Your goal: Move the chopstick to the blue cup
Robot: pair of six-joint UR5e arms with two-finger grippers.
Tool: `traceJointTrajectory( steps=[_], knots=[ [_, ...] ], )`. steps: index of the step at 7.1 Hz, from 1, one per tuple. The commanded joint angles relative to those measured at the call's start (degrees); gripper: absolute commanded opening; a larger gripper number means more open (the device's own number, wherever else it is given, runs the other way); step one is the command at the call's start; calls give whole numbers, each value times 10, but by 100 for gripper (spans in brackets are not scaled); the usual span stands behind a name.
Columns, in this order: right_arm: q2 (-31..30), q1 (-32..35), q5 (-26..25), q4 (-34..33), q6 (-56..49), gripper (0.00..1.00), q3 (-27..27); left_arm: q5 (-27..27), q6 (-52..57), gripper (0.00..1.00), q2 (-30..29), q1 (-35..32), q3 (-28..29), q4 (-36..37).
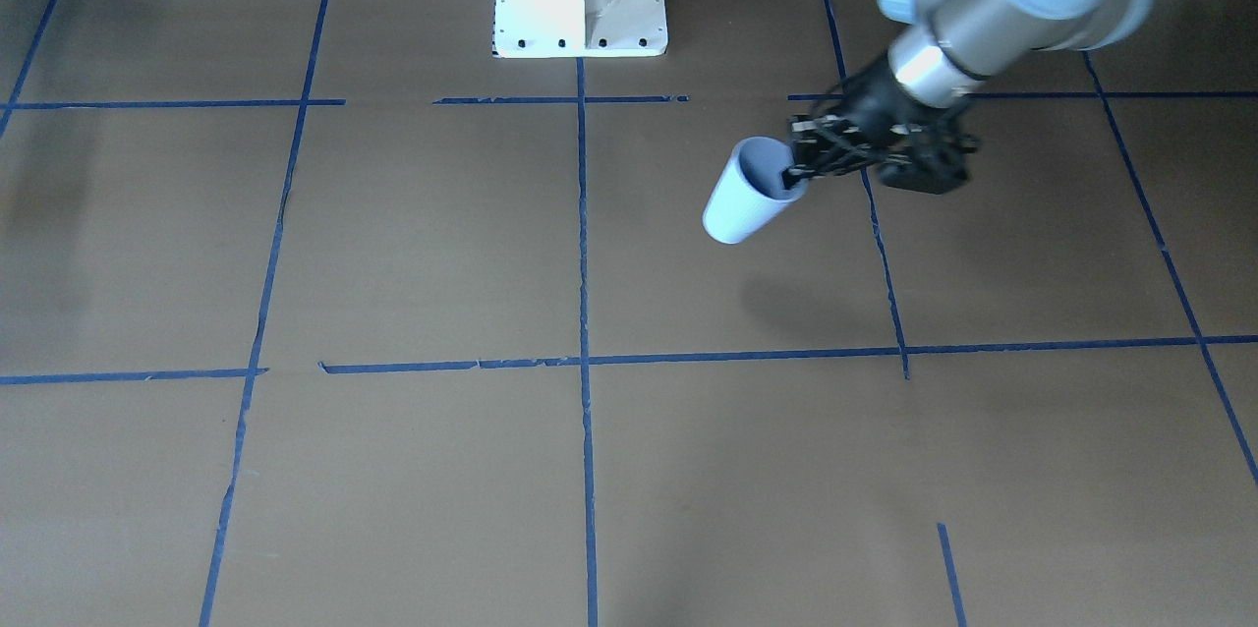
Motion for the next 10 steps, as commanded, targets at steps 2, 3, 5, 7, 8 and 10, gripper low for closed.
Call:
traceJointTrajectory(
  steps=[2,3,5,7,8,10],
  knots=[
    [-20,0,59,12,2,100,-6,153,-52,0,-115,127,47,91],
    [-20,0,61,12,2,100,-6,159,-58,0,-138,141,83,91],
    [-20,0,60,13,0,100,-6,183,-58,0,-137,156,90,91],
    [-27,0,59,49,-4,100,-7,187,-58,31,-138,158,89,91],
    [-27,0,60,49,-3,100,-7,202,-58,85,-139,158,82,90],
    [-27,0,57,49,-1,100,-8,220,-59,100,-137,156,47,87]
  ],
)
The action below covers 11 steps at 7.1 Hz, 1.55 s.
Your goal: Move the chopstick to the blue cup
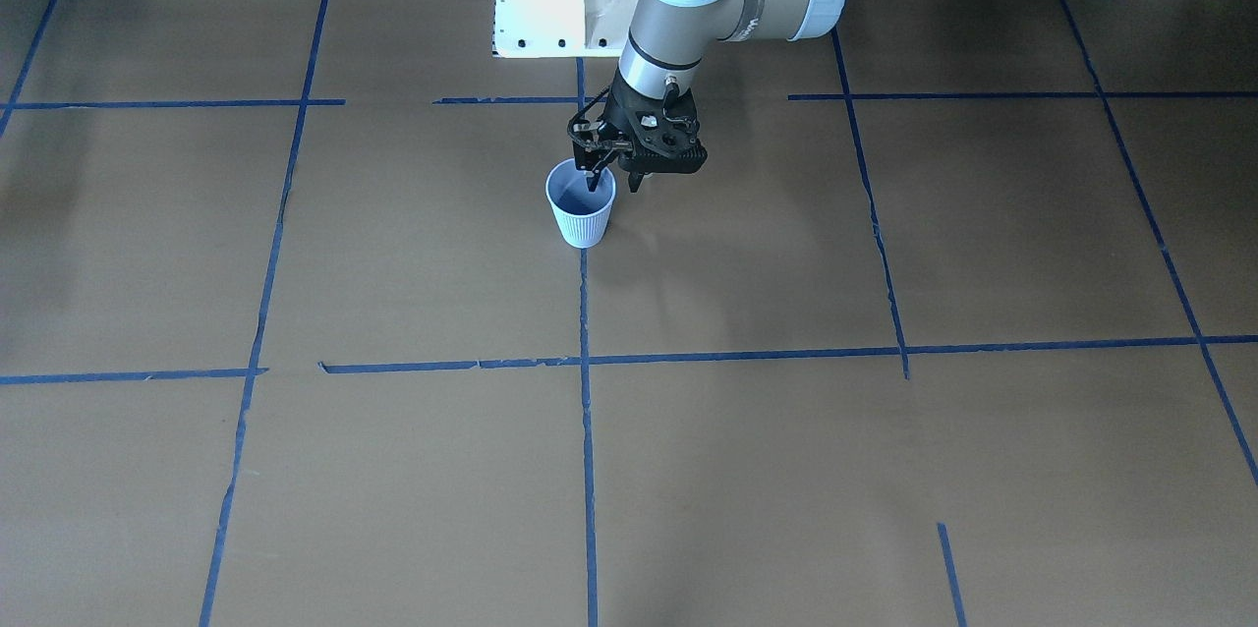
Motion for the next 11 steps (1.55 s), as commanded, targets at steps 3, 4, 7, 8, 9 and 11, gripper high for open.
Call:
traceJointTrajectory(
  steps=[3,4,7,8,9,11],
  knots=[
    [0,30,-63,-2,-3,98,-4,7,-1,100,30,-37,-116,3],
    [-18,57,-80,4,-36,98,-8,6,0,100,41,-45,-117,2],
    [-21,141,-80,72,-54,97,-68,6,-1,100,42,-44,-123,2],
    [-9,141,-75,75,-51,97,-114,6,-3,100,42,-45,-125,2],
    [7,154,-78,76,-45,97,-144,6,-9,100,46,-45,-137,3],
    [13,155,-78,135,89,97,-165,6,-9,100,53,-45,-138,2]
  ],
)
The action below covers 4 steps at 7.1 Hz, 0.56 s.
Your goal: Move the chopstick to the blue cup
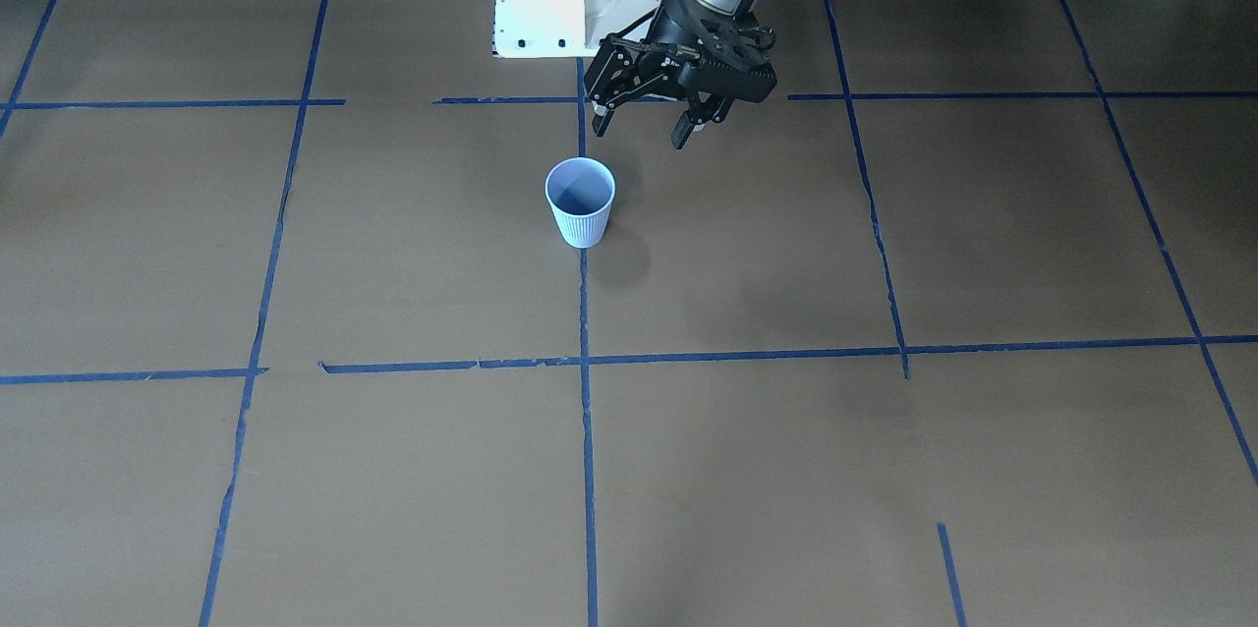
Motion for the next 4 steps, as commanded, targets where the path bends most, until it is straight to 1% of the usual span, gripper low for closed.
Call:
traceJointTrajectory(
  steps=[1,2,3,4],
  knots=[
    [4,2,-2,72,68,97,-57,0,-1,100,3,0,-2,0],
    [5,2,-1,76,74,97,-75,0,-1,100,3,0,-2,0],
    [4,2,2,77,115,97,-77,0,-1,100,3,0,-2,0],
    [6,2,0,77,120,90,-79,1,-1,100,3,1,-3,0]
  ],
)
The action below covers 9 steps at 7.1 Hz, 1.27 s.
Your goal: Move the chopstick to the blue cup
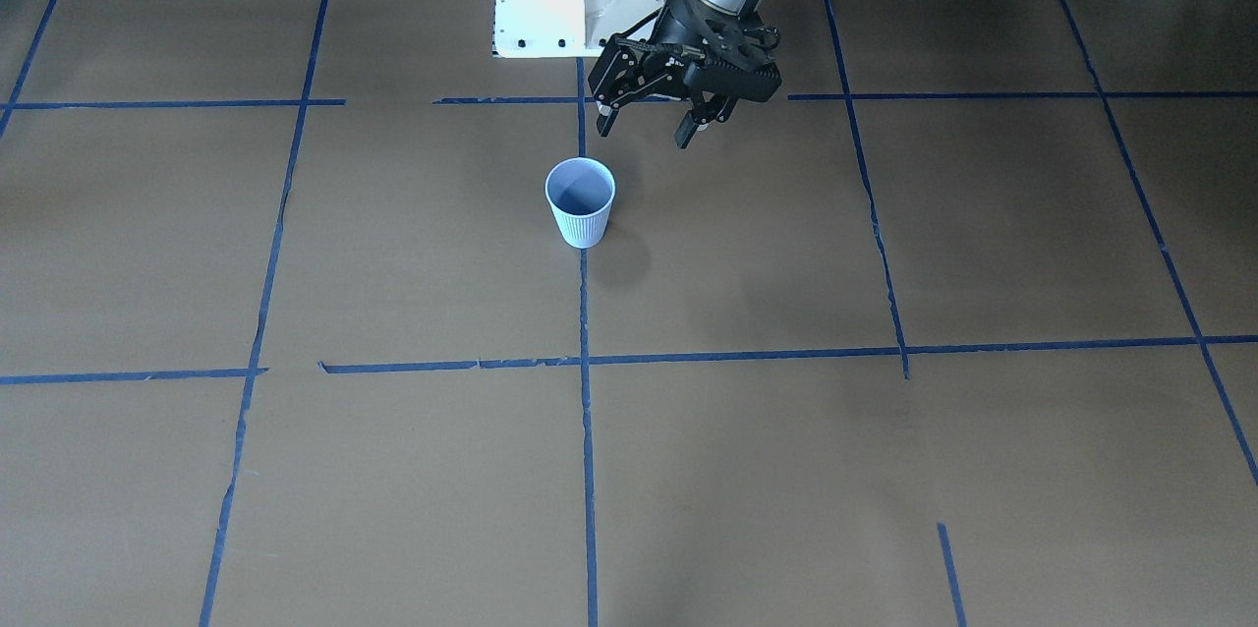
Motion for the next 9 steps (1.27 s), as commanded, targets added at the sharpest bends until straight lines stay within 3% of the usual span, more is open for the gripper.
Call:
traceJointTrajectory(
  steps=[1,7,9],
  knots=[
    [9,-1,0,2,35,77,-4,1,0,100,0,1,-1,0],
    [24,-1,-1,7,51,74,-31,1,-1,100,1,0,-10,1],
    [25,-1,-1,40,69,61,-45,1,-1,100,2,0,-9,1]
  ],
)
